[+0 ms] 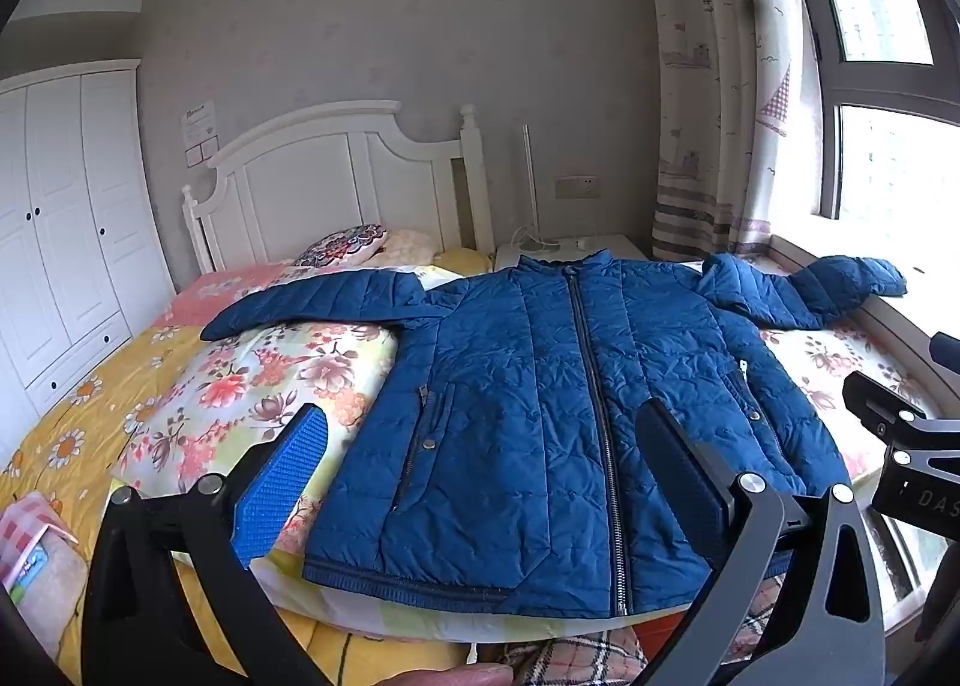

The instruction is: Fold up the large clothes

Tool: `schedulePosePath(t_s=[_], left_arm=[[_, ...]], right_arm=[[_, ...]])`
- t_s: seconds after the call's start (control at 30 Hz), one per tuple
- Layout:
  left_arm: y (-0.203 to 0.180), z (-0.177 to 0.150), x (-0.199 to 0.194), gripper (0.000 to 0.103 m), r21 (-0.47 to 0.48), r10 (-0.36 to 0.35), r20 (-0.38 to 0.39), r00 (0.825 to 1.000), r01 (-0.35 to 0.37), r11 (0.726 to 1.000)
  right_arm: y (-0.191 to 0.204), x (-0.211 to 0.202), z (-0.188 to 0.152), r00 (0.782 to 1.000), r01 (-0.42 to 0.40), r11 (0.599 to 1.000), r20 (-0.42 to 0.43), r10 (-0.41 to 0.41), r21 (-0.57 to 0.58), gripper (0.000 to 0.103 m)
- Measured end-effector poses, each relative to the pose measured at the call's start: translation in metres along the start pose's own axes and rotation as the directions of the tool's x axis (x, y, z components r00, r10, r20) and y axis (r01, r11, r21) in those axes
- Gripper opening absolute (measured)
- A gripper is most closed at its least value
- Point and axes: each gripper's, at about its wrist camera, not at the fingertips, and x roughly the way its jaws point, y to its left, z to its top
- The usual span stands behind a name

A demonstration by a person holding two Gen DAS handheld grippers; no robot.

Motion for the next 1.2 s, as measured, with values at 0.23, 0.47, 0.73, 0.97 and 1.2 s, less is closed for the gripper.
schedulePosePath(t_s=[0.23,0.47,0.73,0.97,1.2], left_arm=[[0.008,-0.008,0.004,0.098,0.002,0.000,-0.008,1.000,0.000,1.000],[0.002,-0.008,0.008,0.098,0.005,0.005,-0.009,1.000,-0.005,1.000],[0.000,-0.007,0.007,0.098,0.005,0.007,-0.011,1.000,-0.007,1.000],[0.000,-0.007,0.007,0.098,0.004,0.006,-0.013,1.000,-0.006,1.000],[-0.001,-0.010,0.008,0.098,0.002,0.008,-0.018,1.000,-0.008,1.000]], right_arm=[[0.002,-0.001,-0.001,1.000,-0.001,1.000,-0.001,0.001,0.000,0.101],[0.006,-0.001,-0.002,1.000,-0.004,1.000,0.000,0.004,-0.004,0.101],[0.005,-0.001,-0.002,1.000,-0.004,1.000,-0.001,0.004,-0.003,0.101],[0.008,0.000,-0.004,1.000,-0.009,1.000,-0.003,0.009,-0.005,0.101],[0.010,0.000,-0.004,1.000,-0.008,1.000,-0.004,0.008,-0.004,0.101]])
